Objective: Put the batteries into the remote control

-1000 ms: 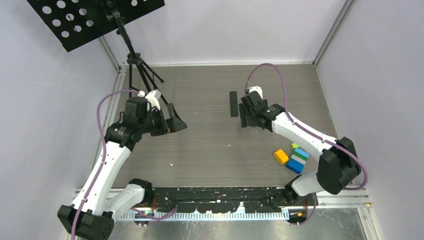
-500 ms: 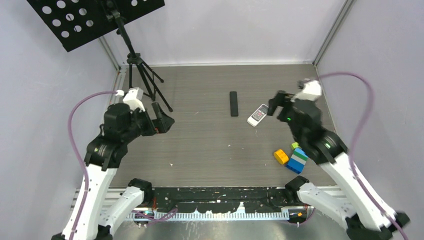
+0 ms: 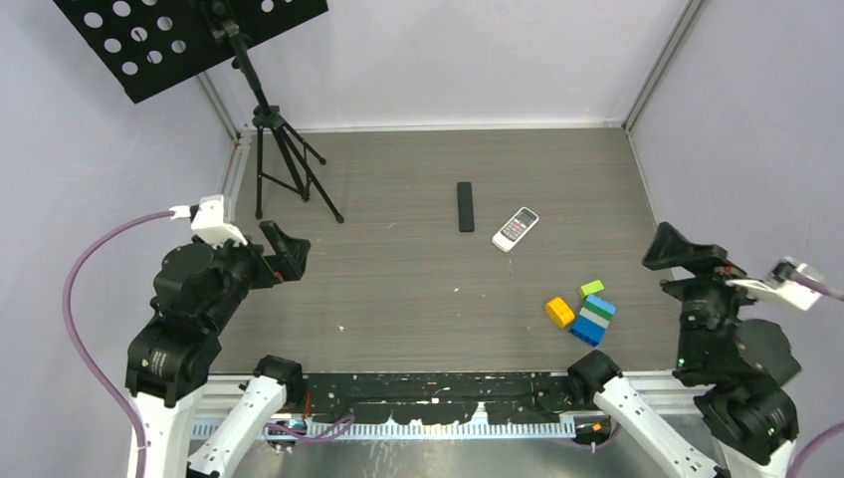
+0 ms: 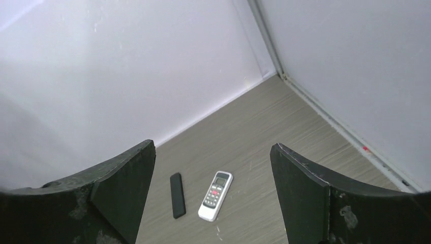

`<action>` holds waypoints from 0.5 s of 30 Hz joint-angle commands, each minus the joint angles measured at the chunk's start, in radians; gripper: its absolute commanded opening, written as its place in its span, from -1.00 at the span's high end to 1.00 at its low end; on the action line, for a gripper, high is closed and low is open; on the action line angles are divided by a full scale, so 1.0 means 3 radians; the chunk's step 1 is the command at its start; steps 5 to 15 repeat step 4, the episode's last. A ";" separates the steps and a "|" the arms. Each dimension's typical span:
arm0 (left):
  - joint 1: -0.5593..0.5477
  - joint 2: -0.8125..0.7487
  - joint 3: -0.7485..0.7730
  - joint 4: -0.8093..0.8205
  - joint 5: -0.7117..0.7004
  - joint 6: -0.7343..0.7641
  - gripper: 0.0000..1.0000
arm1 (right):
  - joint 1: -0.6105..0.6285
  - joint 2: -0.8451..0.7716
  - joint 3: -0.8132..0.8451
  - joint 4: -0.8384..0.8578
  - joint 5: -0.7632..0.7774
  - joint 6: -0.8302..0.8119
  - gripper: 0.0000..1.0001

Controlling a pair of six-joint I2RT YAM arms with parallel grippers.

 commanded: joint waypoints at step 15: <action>0.0015 -0.0037 0.0163 -0.0042 -0.0154 0.0094 -0.99 | -0.0001 -0.0083 0.0170 0.0124 0.0386 -0.0187 -0.77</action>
